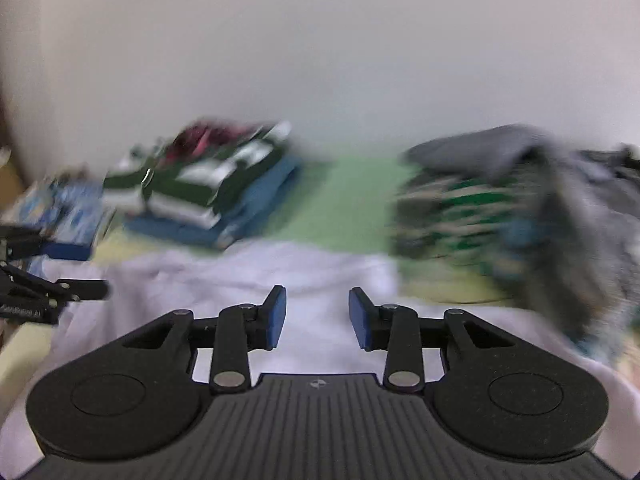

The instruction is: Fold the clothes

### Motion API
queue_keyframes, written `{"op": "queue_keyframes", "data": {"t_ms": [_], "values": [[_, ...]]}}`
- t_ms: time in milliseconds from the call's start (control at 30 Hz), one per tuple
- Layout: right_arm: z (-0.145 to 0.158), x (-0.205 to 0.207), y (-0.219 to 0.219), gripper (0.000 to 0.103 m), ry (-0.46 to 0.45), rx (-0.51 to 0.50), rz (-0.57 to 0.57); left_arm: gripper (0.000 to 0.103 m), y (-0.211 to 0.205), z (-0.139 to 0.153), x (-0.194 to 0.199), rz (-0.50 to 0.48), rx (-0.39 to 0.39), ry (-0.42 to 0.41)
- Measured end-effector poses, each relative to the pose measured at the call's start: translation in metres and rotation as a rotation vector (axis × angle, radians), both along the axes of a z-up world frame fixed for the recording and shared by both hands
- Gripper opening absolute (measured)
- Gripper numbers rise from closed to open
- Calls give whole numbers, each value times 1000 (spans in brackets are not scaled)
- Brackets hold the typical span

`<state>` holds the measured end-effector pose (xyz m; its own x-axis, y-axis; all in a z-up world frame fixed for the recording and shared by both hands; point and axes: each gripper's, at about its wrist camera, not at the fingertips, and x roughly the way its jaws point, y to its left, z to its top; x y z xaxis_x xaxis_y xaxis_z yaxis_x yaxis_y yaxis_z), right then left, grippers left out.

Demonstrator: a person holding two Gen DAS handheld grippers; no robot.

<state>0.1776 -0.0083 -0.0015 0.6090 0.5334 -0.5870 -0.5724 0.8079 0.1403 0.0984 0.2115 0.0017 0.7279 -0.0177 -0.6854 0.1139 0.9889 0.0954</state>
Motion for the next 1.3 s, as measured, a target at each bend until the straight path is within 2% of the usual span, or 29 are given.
{"op": "queue_keyframes", "data": {"t_ms": [67,167,233,333,433,500,567,633,667,700,767,833,900,933,967,1033,1100,1133,1200,1233,1267,1300], "values": [[-9,15,17,27,27,-40,-26,52,-7,-10,15,5,-14,26],[-24,40,16,22,118,-17,-72,49,0,-21,41,70,-56,59],[-30,47,13,13,109,-21,-98,50,8,-26,56,121,-67,66],[-34,50,16,13,35,-49,-113,59,16,-29,74,171,-47,63],[-41,48,29,13,-41,-101,-102,80,14,-31,88,208,18,43],[-41,43,26,16,-50,-71,-124,83,11,-32,93,216,70,24],[-37,36,9,22,-15,13,-152,81,12,-29,93,196,74,24],[-33,26,-13,25,14,67,-189,55,19,-22,88,161,13,38],[-32,20,-25,29,21,74,-207,52,25,-16,85,146,-43,51],[-33,17,-37,30,35,72,-232,52,29,-12,82,147,-62,53],[-35,13,-63,30,64,64,-285,52,33,-7,76,195,10,41],[-37,9,-88,30,93,55,-337,51,37,-4,64,226,48,36],[-40,9,-117,30,94,32,-455,51,39,1,41,243,66,20],[-41,9,-130,26,104,30,-500,50,41,3,30,252,74,12],[-39,4,-144,27,117,50,-533,50,42,5,18,260,83,4],[-29,-19,-160,27,83,93,-574,50,42,11,-9,273,89,-19],[-12,-61,-159,27,-49,76,-566,51,34,14,-45,278,99,-49],[-6,-82,-154,32,-113,55,-565,51,30,15,-62,279,109,-58],[2,-123,-146,65,-181,35,-544,51,17,13,-101,277,132,-66],[4,-140,-143,94,-190,33,-530,51,12,11,-118,281,141,-66],[7,-159,-143,99,-209,61,-523,51,7,9,-133,283,146,-61],[9,-174,-147,98,-222,107,-519,51,2,7,-149,286,151,-57]]}}
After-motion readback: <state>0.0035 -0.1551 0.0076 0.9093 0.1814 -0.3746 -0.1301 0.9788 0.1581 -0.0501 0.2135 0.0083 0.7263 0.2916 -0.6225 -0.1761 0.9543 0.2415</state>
